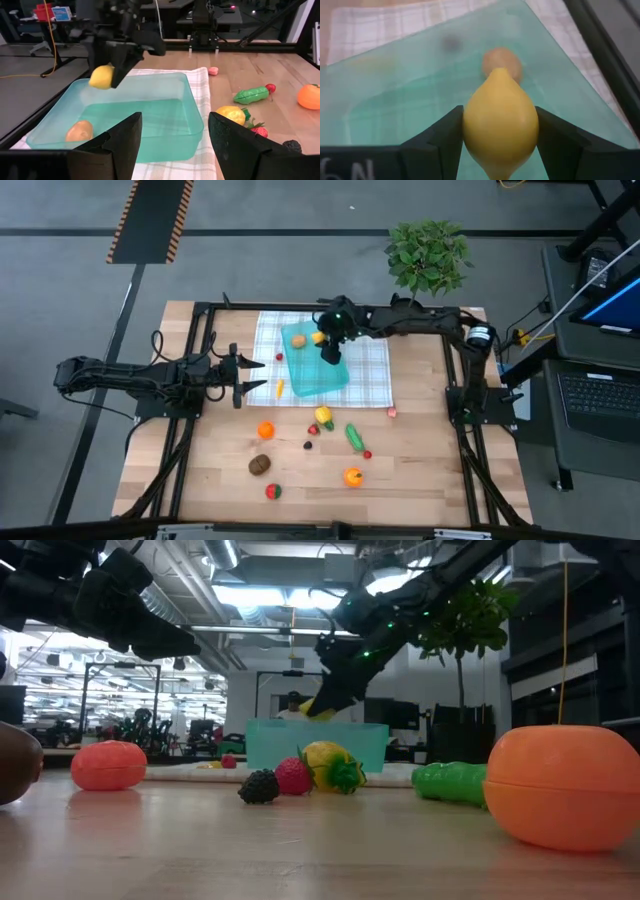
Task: Pick and placing Produce into tupperware
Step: Put the yellow lemon into the blue bin
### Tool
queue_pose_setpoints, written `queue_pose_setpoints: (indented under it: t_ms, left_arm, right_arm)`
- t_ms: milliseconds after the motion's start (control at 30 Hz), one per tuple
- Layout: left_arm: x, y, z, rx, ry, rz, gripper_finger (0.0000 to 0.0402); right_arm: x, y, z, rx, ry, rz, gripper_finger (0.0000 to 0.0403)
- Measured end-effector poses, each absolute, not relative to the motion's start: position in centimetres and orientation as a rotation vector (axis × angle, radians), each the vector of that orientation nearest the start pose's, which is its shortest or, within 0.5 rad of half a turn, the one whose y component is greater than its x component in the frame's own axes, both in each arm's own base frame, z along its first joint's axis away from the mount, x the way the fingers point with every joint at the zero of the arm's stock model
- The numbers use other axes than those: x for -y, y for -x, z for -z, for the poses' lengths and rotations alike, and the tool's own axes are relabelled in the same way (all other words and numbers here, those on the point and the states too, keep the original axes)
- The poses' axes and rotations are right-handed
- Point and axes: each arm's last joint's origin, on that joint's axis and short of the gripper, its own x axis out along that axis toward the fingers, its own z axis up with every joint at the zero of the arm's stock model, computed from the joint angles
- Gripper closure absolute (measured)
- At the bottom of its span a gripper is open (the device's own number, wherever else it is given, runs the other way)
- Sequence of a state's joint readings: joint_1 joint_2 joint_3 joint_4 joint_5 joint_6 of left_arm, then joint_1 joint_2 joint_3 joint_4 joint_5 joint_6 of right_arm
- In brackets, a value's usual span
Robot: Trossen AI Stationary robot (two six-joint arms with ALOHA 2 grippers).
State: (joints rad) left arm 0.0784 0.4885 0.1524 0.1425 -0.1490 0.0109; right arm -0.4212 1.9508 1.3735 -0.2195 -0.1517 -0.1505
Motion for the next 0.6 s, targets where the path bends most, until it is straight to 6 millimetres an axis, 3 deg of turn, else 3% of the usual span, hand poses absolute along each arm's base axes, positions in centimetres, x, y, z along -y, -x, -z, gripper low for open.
queue_pose_setpoints:
  t_ms: [367, 600]
  left_arm:
    - [-1.5, -13.2, -18.5, -0.195, -0.018, -0.225, 0.018]
    - [-1.5, -13.2, -18.5, -0.197, -0.018, -0.226, 0.018]
  right_arm:
    - [19.8, -40.3, -19.7, -0.85, -0.117, 0.22, 0.0193]
    - [20.0, -40.5, -17.9, -0.903, -0.131, 0.21, 0.0193]
